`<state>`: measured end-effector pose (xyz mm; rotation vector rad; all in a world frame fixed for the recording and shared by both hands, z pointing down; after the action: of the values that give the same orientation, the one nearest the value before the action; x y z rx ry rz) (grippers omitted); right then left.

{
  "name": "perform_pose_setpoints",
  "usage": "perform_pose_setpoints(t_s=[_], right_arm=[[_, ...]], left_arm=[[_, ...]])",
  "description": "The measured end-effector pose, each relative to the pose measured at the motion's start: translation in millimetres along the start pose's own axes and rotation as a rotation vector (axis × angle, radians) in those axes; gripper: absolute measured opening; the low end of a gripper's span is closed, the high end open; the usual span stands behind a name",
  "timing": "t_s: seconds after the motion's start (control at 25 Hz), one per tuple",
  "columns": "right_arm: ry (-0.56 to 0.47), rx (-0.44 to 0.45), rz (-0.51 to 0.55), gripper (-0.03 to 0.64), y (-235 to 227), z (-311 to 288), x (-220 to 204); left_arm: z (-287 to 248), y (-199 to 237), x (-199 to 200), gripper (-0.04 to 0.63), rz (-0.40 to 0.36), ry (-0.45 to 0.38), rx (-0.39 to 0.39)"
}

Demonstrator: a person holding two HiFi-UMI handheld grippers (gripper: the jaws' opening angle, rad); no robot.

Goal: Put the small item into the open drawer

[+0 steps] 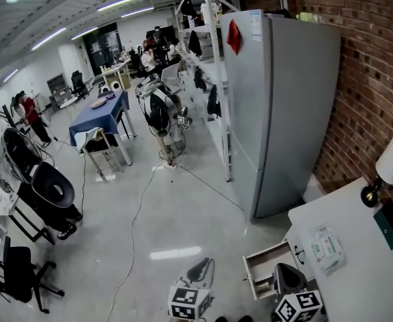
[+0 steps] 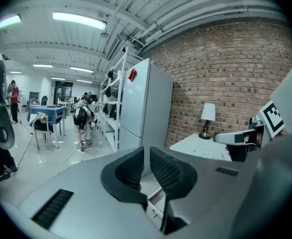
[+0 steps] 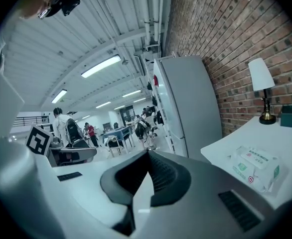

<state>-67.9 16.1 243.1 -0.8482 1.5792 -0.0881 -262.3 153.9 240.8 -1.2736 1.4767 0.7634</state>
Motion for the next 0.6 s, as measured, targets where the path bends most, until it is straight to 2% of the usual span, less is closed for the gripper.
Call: perform_pose_setpoints(t_s=[0.6], right_arm=[[0.018,0.075,0.055,0.006,20,-5,7]], left_arm=[[19,-4,8,0.054,0.015,-0.038,0.038]])
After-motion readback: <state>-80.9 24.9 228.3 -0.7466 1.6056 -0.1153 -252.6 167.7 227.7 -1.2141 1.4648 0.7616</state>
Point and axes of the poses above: the fingertips, and each gripper's own axes: z backward along the fingers, y to its left, x out of its top, the point moved 5 cm from there along z, backward along the fingers, and after that the axes turned 14 degrees about -z, right-handed, at the moved point
